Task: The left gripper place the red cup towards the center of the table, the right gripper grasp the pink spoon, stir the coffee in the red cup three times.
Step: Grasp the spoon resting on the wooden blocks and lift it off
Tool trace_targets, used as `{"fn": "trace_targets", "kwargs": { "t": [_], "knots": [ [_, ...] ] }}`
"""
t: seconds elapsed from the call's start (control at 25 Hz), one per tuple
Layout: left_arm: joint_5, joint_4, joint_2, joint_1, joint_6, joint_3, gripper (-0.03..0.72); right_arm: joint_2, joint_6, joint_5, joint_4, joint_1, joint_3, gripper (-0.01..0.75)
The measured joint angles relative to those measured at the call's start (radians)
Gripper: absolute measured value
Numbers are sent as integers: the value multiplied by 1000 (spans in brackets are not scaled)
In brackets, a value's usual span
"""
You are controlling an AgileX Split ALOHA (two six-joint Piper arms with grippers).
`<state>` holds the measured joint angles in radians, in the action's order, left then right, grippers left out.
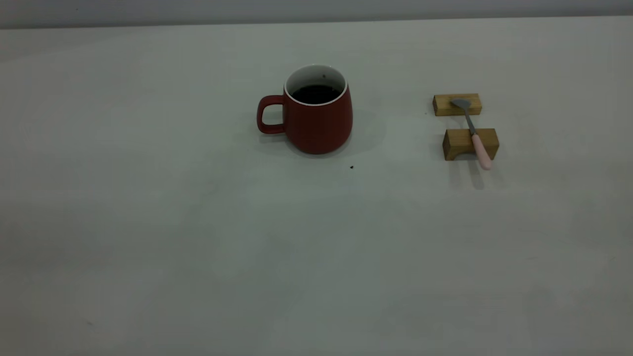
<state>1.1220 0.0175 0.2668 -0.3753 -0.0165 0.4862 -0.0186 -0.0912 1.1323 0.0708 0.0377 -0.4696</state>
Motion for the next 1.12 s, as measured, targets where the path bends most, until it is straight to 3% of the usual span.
{"fn": "trace_targets", "kwargs": {
  "t": [0.36, 0.68, 0.8, 0.96, 1.12],
  "knots": [
    [1, -7, -172, 30, -9, 0, 478, 0, 0, 0, -5, 0, 0, 238],
    [3, -7, -266, 275, -6, 0, 478, -2, 0, -4, -33, 0, 0, 240],
    [8, -7, -285, 339, -6, 0, 478, -81, 29, -23, -71, 0, -12, 276],
    [8, -8, -285, 367, -5, 0, 478, -324, 83, -172, -141, 0, -32, 384],
    [8, -9, -285, 367, -5, 0, 478, -603, 164, -425, -273, 0, -35, 485]
  ]
}}
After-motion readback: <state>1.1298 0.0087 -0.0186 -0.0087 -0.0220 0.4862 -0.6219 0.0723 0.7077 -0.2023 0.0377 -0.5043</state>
